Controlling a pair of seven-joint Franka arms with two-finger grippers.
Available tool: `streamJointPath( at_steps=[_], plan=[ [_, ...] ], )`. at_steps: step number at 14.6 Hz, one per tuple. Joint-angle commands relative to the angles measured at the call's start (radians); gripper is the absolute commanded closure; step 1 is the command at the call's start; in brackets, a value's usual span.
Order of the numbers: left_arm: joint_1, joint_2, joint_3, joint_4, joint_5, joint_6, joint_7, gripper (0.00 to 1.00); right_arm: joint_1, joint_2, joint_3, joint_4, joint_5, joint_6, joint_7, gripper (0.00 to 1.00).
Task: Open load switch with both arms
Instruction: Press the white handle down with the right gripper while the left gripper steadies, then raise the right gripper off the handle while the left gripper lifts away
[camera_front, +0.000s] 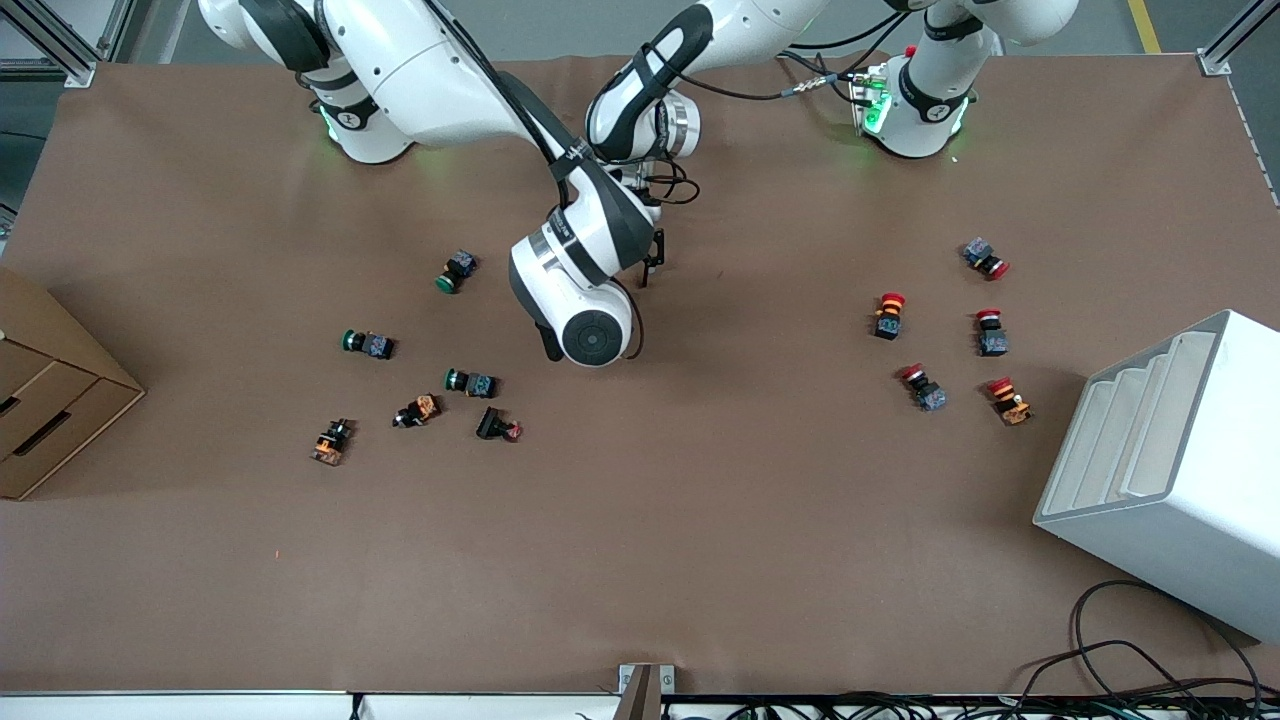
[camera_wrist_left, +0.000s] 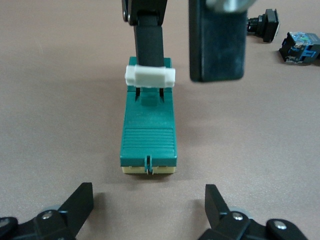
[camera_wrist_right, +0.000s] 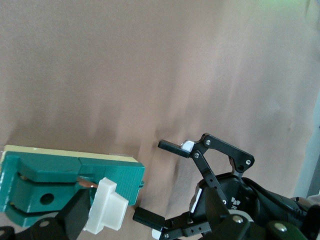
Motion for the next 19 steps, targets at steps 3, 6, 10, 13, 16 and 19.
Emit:
streamJointPath(
  at_steps=[3, 6, 10, 13, 16, 19],
  plan=[
    [-0.013, -0.008, 0.001, -0.028, 0.010, 0.015, -0.046, 0.02, 0.046, -0.014, -0.001, -0.024, 0.022, -0.048, -0.004, 0.00],
    [-0.013, -0.008, 0.001, -0.028, 0.010, 0.013, -0.046, 0.01, 0.045, -0.014, -0.003, -0.019, 0.022, -0.045, -0.005, 0.00],
    [-0.013, -0.018, 0.001, -0.023, 0.008, 0.015, -0.034, 0.01, 0.040, -0.014, -0.006, -0.006, 0.014, -0.032, -0.007, 0.00],
    [-0.004, -0.035, 0.001, -0.016, -0.001, 0.016, -0.029, 0.02, 0.028, -0.017, -0.017, 0.037, 0.011, -0.007, -0.034, 0.00],
    [0.000, -0.054, 0.000, -0.011, -0.035, 0.018, -0.011, 0.02, 0.025, -0.022, -0.050, 0.094, -0.029, -0.007, -0.036, 0.00],
    [0.000, -0.095, 0.000, -0.011, -0.146, 0.018, 0.090, 0.02, -0.020, -0.029, -0.060, 0.126, -0.075, -0.012, -0.129, 0.00]
  ],
)
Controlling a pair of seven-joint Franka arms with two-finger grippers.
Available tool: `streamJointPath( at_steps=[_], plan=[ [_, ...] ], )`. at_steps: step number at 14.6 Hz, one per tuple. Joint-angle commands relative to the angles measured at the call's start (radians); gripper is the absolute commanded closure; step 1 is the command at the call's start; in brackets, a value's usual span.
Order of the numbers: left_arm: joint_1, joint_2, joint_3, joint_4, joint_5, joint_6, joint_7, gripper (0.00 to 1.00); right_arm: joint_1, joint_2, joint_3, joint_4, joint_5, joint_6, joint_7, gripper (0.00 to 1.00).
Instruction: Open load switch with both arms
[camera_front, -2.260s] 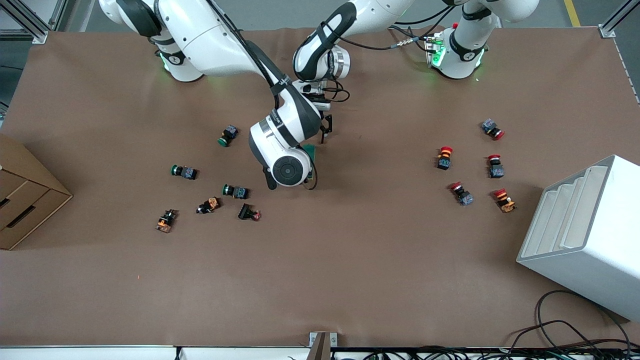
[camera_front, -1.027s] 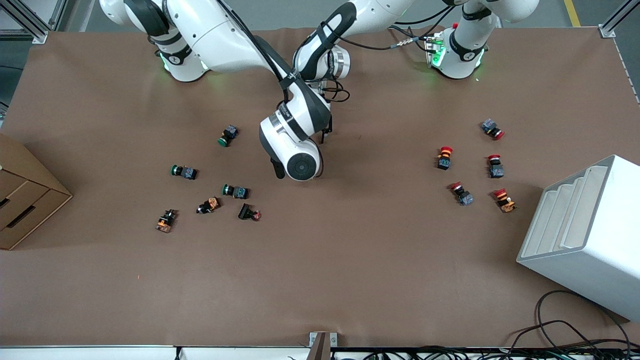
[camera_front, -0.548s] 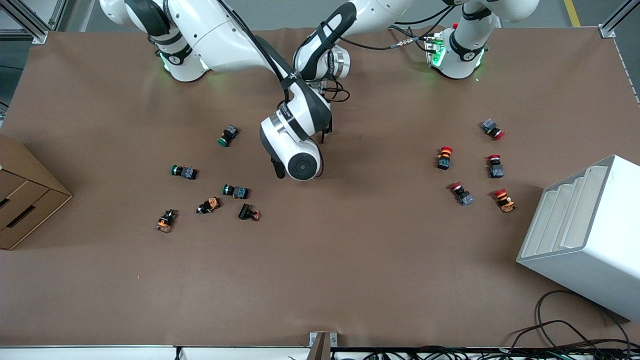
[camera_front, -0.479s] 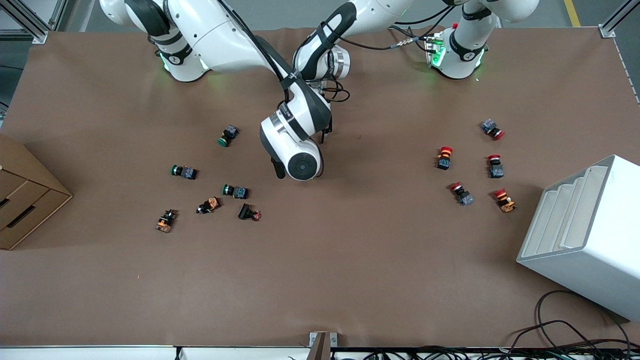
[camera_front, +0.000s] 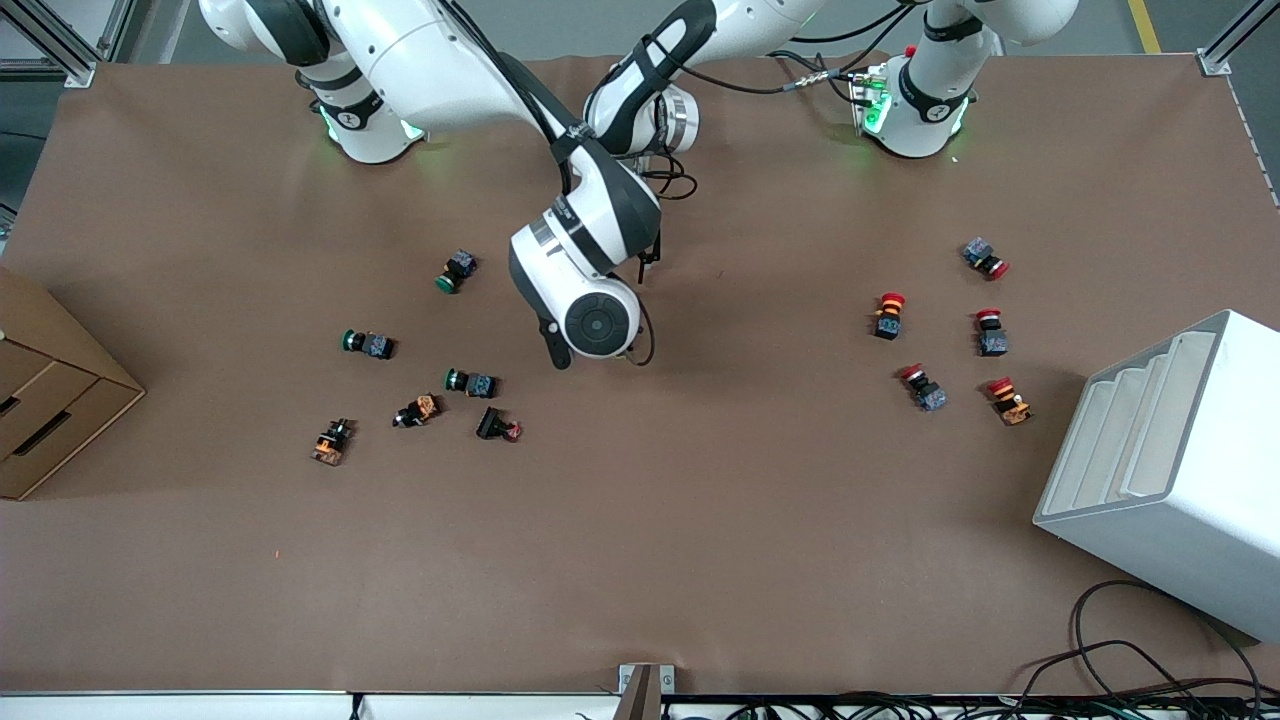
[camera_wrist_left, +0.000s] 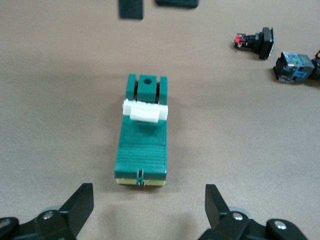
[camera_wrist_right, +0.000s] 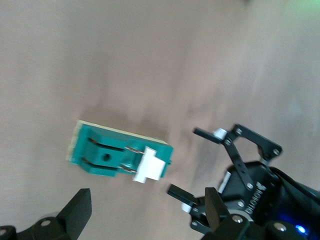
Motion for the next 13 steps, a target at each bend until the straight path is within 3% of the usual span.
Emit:
streamJointPath(
  at_steps=[1, 4, 8, 13],
  plan=[
    [0.000, -0.063, 0.002, -0.015, -0.128, 0.010, 0.127, 0.02, -0.055, -0.019, -0.003, 0.007, -0.055, -0.017, -0.148, 0.00],
    [0.002, -0.120, 0.002, 0.001, -0.270, 0.010, 0.252, 0.02, -0.144, -0.075, -0.001, 0.004, -0.170, -0.018, -0.447, 0.00],
    [0.006, -0.172, 0.016, 0.056, -0.492, -0.011, 0.403, 0.02, -0.310, -0.183, -0.001, -0.014, -0.206, -0.053, -0.870, 0.00],
    [0.092, -0.264, 0.016, 0.169, -0.802, -0.189, 0.667, 0.02, -0.517, -0.310, -0.001, -0.019, -0.293, -0.144, -1.473, 0.00]
  ],
)
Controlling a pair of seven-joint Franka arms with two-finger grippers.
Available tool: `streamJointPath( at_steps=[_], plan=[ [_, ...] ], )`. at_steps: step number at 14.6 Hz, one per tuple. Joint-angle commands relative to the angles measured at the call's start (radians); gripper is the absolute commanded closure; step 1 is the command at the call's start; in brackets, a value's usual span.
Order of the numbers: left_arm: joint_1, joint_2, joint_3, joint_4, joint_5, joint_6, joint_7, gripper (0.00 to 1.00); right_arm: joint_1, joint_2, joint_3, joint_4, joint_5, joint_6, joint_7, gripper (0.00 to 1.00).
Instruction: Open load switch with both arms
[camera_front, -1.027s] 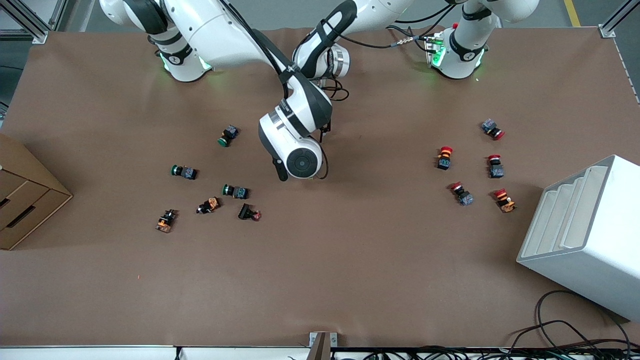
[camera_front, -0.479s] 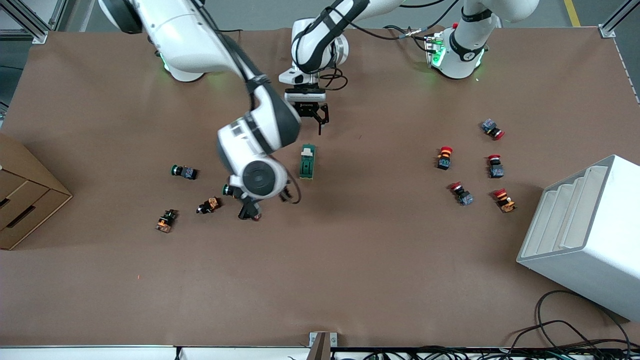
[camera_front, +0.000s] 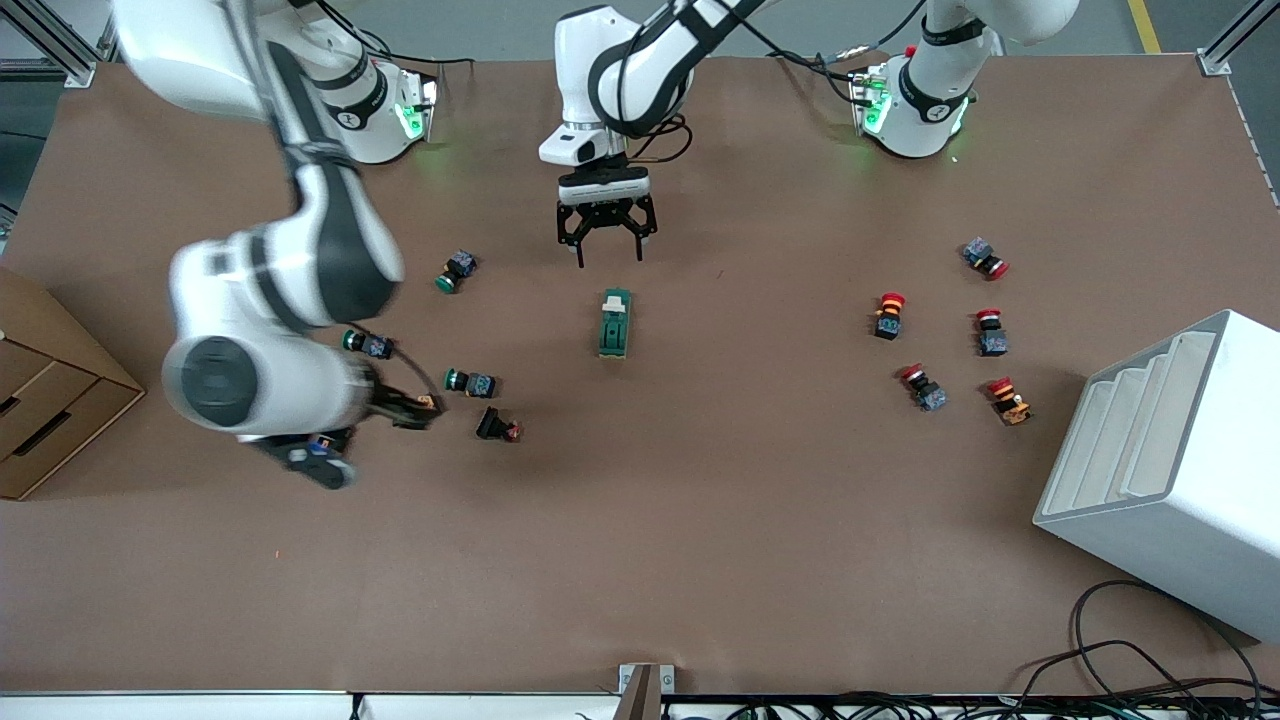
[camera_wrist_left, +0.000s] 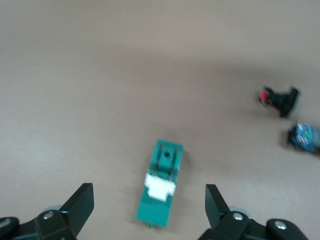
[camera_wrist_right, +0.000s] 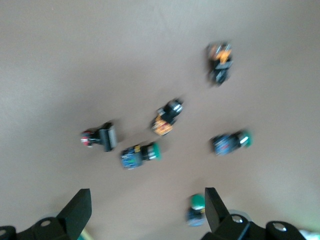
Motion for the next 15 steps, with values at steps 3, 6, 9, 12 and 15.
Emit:
streamJointPath(
  at_steps=[3, 6, 9, 12, 15],
  plan=[
    [0.162, -0.128, -0.001, 0.128, -0.332, -0.203, 0.410, 0.01, -0.190, -0.126, 0.024, -0.051, -0.093, -0.049, -0.514, 0.00],
    [0.320, -0.200, -0.001, 0.218, -0.469, -0.372, 0.734, 0.01, -0.282, -0.154, 0.022, -0.039, -0.110, -0.062, -0.719, 0.00],
    [0.507, -0.234, -0.004, 0.339, -0.587, -0.507, 0.973, 0.00, -0.302, -0.155, 0.022, -0.011, -0.110, -0.085, -0.724, 0.00],
    [0.665, -0.275, -0.005, 0.399, -0.633, -0.595, 1.252, 0.00, -0.307, -0.152, 0.024, 0.046, -0.109, -0.117, -0.724, 0.00],
    [0.860, -0.354, 0.001, 0.383, -0.777, -0.596, 1.521, 0.00, -0.303, -0.155, 0.028, 0.047, -0.087, -0.173, -0.715, 0.00]
  ],
)
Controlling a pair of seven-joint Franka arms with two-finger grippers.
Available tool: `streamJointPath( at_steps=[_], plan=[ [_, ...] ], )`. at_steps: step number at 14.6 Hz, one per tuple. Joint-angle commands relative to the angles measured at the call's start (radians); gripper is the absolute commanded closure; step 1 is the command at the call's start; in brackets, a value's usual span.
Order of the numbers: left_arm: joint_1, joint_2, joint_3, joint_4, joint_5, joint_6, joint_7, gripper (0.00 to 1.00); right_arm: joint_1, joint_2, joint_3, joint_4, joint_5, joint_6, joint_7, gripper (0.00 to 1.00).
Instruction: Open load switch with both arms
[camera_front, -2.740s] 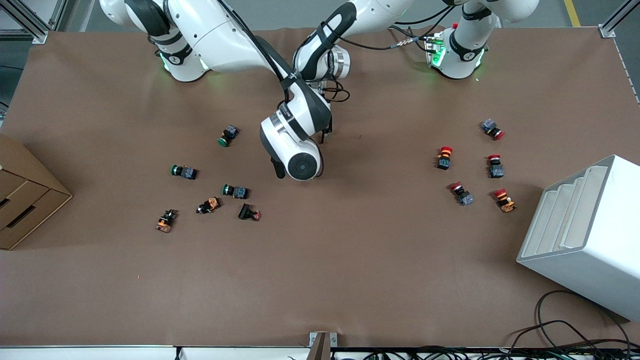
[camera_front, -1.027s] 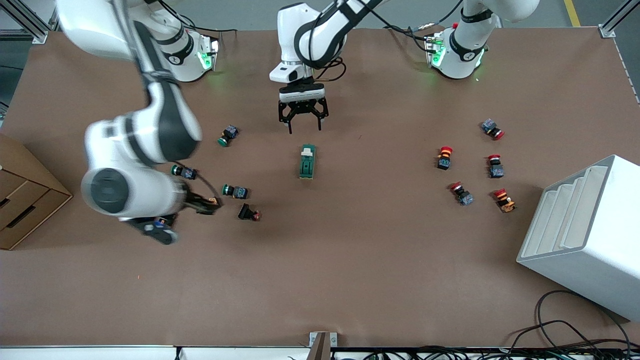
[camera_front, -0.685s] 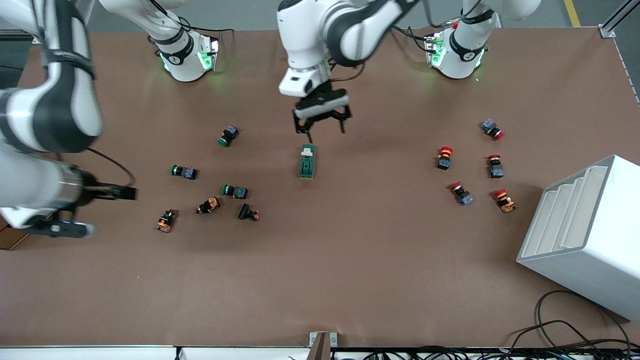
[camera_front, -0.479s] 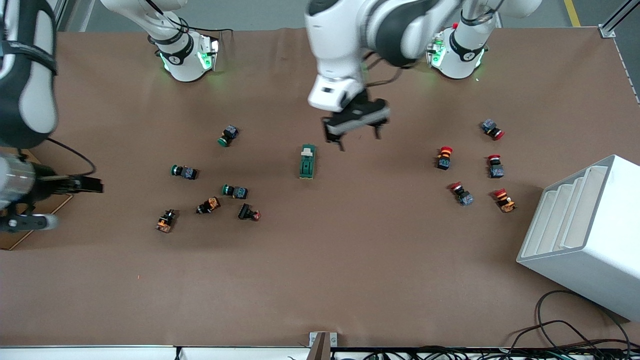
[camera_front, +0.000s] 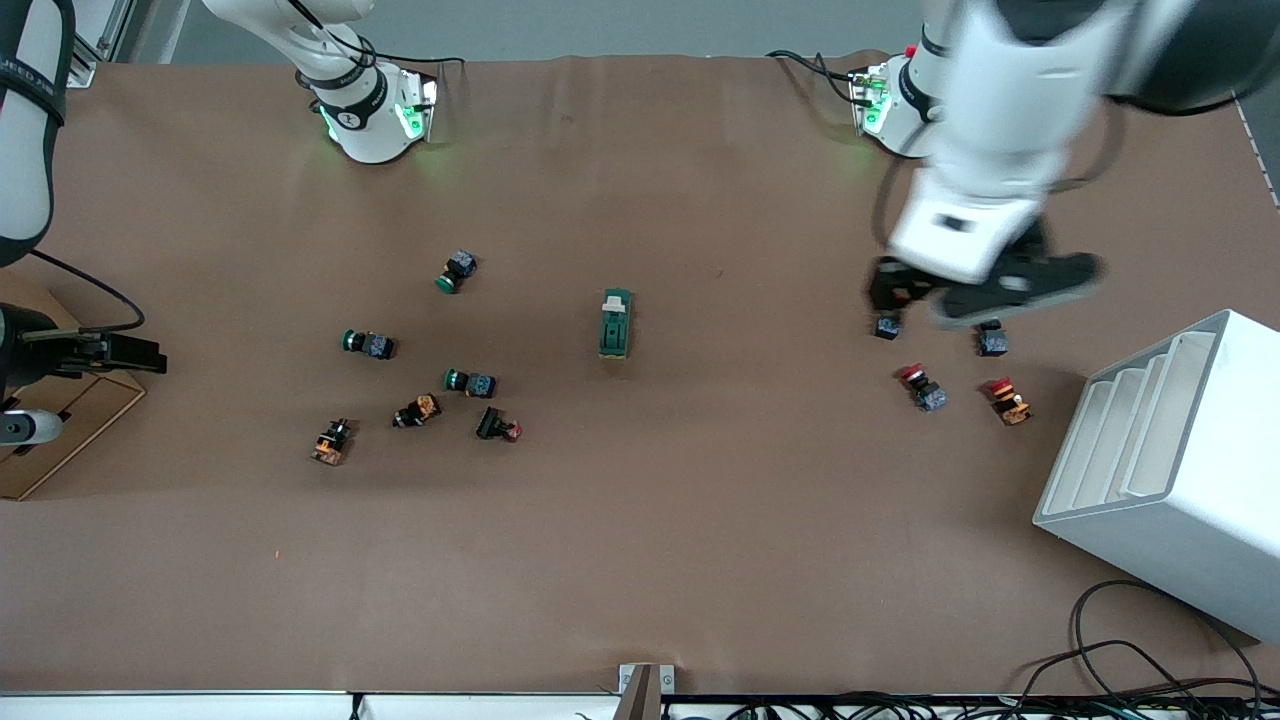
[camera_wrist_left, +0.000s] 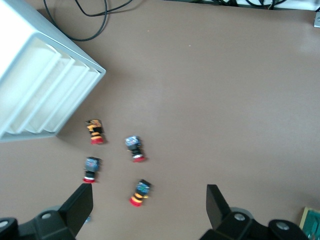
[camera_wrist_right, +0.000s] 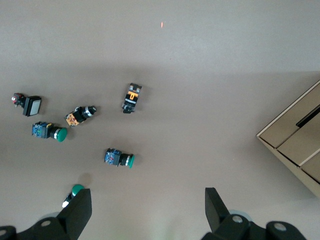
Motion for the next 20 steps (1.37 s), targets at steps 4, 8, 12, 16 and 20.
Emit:
streamJointPath(
  at_steps=[4, 8, 12, 16, 20],
  plan=[
    [0.115, -0.163, 0.106, -0.101, -0.152, -0.062, 0.332, 0.00, -0.006, -0.047, 0.014, -0.006, -0.003, -0.068, 0.005, 0.00],
    [0.110, -0.242, 0.212, -0.185, -0.237, -0.108, 0.491, 0.00, -0.032, -0.070, 0.017, -0.006, 0.000, -0.072, 0.008, 0.00],
    [0.097, -0.286, 0.209, -0.222, -0.226, -0.108, 0.495, 0.00, -0.038, -0.127, 0.021, -0.041, 0.004, -0.075, 0.040, 0.00],
    [0.100, -0.286, 0.208, -0.219, -0.218, -0.105, 0.521, 0.00, -0.034, -0.231, 0.021, -0.156, 0.000, -0.060, 0.041, 0.00],
    [0.098, -0.284, 0.205, -0.213, -0.217, -0.105, 0.524, 0.00, -0.031, -0.310, 0.026, -0.223, -0.004, -0.066, 0.099, 0.00]
  ],
)
